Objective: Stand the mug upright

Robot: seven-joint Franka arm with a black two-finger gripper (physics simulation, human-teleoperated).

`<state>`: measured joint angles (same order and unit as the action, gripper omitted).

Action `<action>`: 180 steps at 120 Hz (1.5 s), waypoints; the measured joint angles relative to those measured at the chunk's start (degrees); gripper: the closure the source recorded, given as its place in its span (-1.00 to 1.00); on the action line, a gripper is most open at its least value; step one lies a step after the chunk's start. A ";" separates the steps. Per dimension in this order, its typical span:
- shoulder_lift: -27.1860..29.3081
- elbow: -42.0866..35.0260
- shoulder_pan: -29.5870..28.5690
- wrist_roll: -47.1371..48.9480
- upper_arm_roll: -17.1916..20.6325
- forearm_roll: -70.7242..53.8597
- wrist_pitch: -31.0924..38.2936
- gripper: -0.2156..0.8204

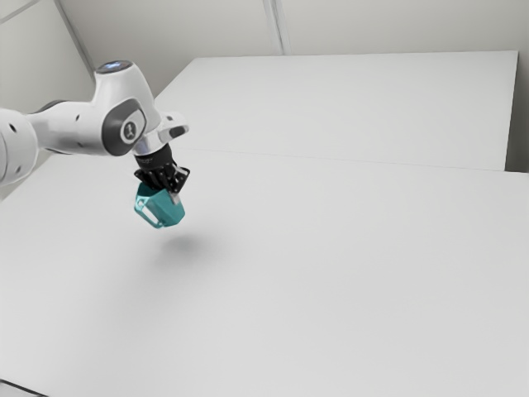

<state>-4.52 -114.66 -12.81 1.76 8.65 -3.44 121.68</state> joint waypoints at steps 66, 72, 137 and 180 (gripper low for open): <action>-1.96 -4.36 2.48 19.40 3.07 0.14 1.88 0.85; -2.30 -4.37 2.78 20.68 3.31 0.15 1.98 0.85; -4.95 -3.68 3.37 30.10 5.26 0.50 1.84 0.21; 3.51 -2.79 4.33 32.57 5.37 0.06 -2.15 -0.44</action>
<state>-1.00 -117.45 -8.48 34.32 14.02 -3.38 119.53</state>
